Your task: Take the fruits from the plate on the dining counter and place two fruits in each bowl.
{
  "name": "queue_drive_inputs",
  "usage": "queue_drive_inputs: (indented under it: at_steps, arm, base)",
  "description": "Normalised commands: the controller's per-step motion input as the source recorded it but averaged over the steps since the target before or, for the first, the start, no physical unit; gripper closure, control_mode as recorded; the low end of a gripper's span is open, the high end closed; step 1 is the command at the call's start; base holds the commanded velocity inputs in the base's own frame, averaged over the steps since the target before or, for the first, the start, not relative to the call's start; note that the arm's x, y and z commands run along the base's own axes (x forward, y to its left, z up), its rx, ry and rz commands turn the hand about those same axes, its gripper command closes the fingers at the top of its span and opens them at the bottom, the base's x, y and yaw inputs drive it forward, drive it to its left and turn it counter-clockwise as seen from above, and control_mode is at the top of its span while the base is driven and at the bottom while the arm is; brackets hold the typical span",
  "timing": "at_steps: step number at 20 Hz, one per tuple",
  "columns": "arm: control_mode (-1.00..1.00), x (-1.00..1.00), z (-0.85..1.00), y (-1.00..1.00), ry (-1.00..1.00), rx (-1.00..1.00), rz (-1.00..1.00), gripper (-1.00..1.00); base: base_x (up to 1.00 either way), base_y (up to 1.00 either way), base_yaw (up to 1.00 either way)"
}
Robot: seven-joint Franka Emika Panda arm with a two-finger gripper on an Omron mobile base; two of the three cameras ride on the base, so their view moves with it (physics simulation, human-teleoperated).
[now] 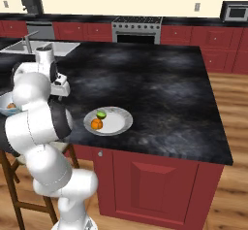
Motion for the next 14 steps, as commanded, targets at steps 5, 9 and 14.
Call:
queue_drive_inputs:
  at_steps: [5, 9, 14]
  arm:
    - [-1.00, 0.00, 0.00, -0.94, 0.21, -0.01, -0.17, -1.00]
    - [-1.00, 0.26, -0.18, -0.56, 0.14, -0.10, -0.12, -1.00]
    - [-1.00, 0.42, -0.34, -0.40, 0.08, -0.13, -0.09, -1.00]
  base:
    - [0.00, 0.00, 0.00]
    - [0.00, 0.00, 0.00]
    - [0.00, 0.00, 0.00]
